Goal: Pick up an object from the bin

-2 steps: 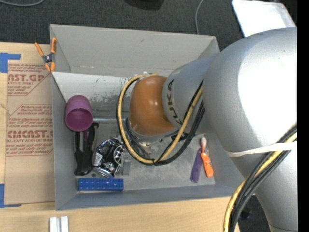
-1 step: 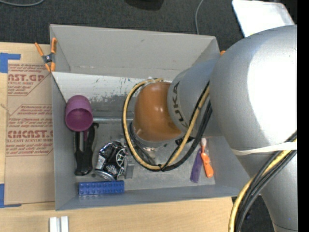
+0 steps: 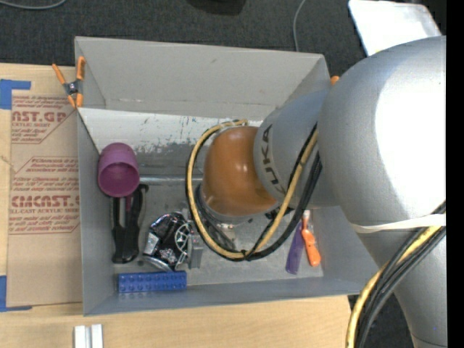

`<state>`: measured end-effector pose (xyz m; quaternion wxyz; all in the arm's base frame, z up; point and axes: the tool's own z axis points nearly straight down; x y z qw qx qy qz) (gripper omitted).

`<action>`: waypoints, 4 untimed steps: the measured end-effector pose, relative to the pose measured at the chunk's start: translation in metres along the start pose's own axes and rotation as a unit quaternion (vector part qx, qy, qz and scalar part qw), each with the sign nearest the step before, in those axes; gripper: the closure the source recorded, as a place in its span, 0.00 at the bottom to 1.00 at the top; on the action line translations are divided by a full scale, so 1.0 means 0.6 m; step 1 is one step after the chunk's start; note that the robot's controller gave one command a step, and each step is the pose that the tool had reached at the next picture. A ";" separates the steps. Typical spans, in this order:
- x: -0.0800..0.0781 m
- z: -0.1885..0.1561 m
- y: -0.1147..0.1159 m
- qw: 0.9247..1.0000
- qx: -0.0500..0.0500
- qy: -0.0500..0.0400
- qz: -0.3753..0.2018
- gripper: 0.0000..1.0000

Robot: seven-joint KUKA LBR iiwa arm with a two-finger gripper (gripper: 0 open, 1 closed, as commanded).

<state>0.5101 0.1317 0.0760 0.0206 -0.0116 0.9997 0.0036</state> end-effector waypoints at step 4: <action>-0.009 0.001 0.018 1.000 0.002 0.008 0.023 1.00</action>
Offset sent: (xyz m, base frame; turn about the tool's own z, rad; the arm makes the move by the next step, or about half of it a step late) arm 0.0000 0.0000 0.0000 0.0000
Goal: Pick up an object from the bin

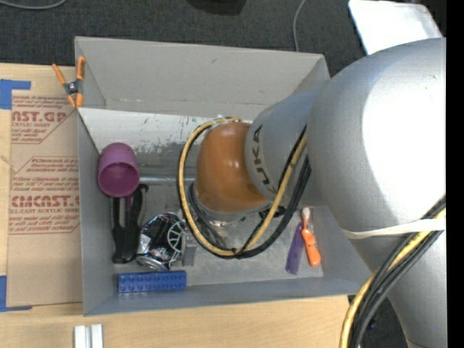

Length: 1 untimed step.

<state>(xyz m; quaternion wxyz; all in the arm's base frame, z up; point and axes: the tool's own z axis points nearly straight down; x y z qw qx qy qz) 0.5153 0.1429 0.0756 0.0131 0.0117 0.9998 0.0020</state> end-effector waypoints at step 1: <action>0.000 -0.003 0.003 1.000 0.001 -0.003 -0.017 1.00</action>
Offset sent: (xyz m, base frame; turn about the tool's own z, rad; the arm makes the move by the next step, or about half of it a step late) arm 0.0042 -0.0073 -0.0025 0.0444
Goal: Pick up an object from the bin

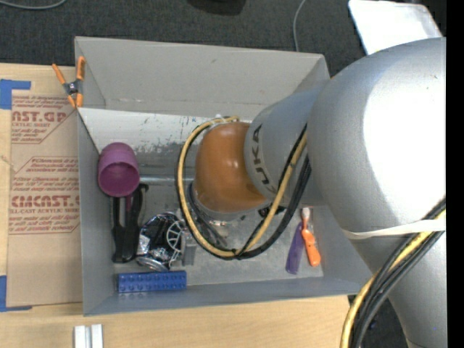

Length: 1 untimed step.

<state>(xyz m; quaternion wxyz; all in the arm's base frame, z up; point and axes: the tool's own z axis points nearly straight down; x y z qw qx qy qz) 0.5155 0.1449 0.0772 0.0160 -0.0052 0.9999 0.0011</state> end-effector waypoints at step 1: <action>-0.005 0.005 -0.012 0.999 0.000 0.003 0.037 1.00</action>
Offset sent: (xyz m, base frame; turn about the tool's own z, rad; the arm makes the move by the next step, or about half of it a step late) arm -0.0180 -0.0057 -0.0042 0.0283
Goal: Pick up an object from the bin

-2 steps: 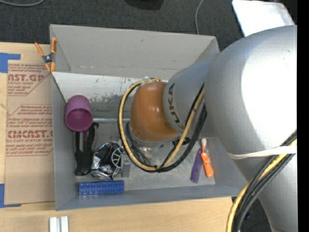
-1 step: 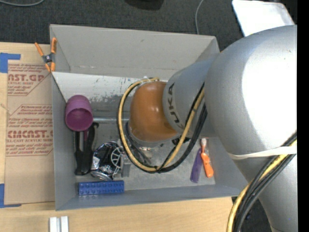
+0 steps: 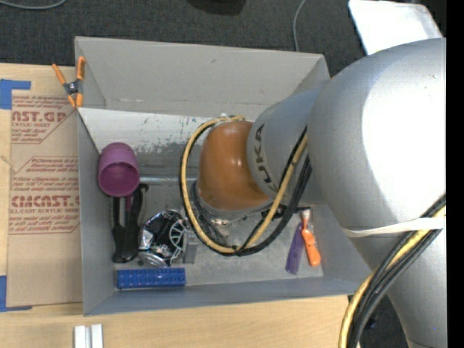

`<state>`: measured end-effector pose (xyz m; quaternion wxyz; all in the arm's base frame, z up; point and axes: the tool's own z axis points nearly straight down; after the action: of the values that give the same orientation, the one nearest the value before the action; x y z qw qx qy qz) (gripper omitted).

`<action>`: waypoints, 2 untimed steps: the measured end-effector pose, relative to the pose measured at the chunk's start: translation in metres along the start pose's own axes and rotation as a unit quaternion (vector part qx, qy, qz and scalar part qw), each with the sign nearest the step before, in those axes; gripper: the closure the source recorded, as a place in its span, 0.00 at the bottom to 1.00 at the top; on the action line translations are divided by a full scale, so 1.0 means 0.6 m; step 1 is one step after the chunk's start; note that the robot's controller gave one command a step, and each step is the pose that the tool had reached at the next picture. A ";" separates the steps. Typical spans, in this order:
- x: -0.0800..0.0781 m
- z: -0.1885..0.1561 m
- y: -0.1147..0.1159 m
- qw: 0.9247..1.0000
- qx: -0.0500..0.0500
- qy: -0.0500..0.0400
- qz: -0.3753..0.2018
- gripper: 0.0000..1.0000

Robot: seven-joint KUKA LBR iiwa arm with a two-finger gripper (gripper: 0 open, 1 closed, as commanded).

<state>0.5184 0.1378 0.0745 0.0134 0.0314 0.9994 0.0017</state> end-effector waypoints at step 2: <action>0.029 -0.002 0.000 1.000 -0.002 -0.011 -0.002 1.00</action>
Offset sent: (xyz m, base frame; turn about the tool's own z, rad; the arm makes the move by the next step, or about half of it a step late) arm -0.0085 0.0045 -0.0045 0.1157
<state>0.5008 0.1392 0.0750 0.0242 0.0291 0.9993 0.0036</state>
